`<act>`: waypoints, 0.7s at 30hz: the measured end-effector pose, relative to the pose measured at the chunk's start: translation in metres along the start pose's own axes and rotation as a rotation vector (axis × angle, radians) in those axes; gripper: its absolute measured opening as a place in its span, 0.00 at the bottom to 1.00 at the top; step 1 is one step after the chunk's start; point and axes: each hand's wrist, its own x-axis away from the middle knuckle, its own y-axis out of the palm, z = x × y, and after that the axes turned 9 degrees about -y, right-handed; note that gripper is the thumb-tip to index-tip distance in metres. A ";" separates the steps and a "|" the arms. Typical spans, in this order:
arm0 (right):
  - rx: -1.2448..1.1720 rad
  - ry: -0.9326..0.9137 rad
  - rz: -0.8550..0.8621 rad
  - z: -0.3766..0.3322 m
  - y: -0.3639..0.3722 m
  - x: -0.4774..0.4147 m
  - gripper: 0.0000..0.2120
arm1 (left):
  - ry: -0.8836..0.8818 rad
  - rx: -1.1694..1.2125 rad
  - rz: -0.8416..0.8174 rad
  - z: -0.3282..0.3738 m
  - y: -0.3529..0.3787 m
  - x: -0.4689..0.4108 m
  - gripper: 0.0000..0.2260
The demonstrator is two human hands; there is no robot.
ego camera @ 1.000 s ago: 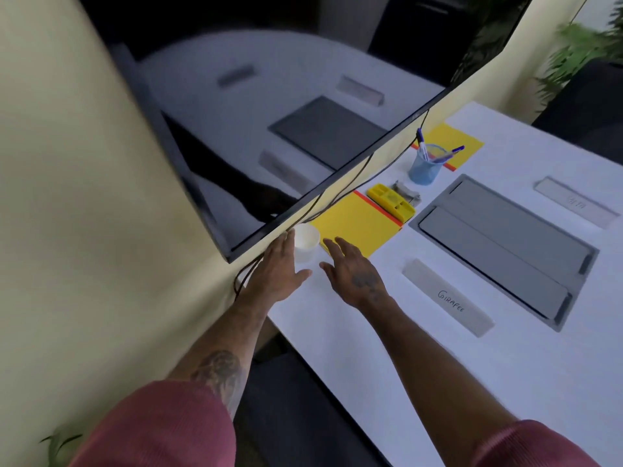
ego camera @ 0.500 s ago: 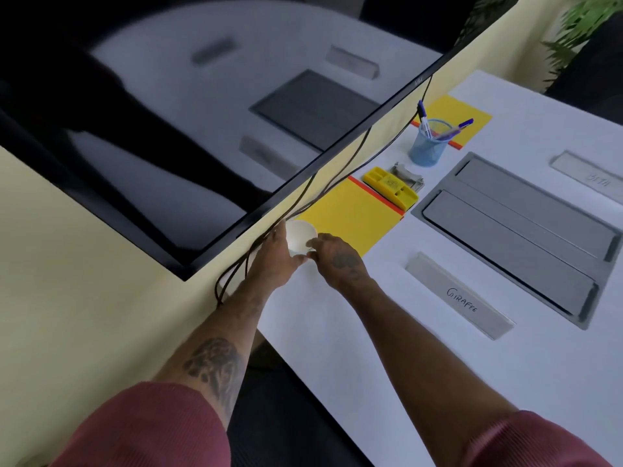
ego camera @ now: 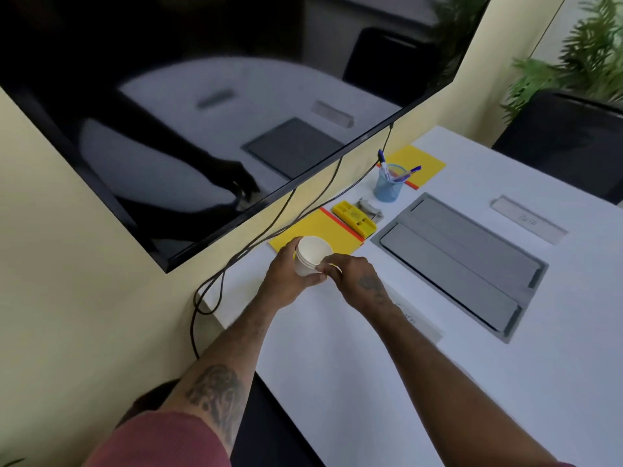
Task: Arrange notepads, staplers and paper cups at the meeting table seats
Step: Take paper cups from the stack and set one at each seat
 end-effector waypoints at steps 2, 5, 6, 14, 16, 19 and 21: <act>0.012 -0.019 0.018 -0.001 -0.025 0.020 0.16 | 0.017 0.049 0.013 0.020 0.017 0.023 0.41; 0.039 -0.067 -0.002 -0.001 -0.065 0.055 0.19 | 0.040 0.115 0.067 0.048 0.047 0.061 0.40; 0.054 -0.077 -0.014 -0.001 -0.078 0.067 0.20 | 0.047 0.130 0.092 0.057 0.057 0.074 0.39; 0.075 -0.137 0.017 0.001 -0.156 0.143 0.21 | 0.097 0.208 0.150 0.115 0.109 0.154 0.34; 0.041 -0.124 0.052 0.003 -0.167 0.159 0.21 | 0.098 0.214 0.144 0.125 0.116 0.168 0.32; 0.025 -0.102 0.069 0.004 -0.178 0.177 0.20 | 0.104 0.194 0.119 0.135 0.125 0.184 0.32; 0.000 -0.080 0.078 0.003 -0.183 0.186 0.19 | 0.116 0.158 0.114 0.139 0.128 0.193 0.33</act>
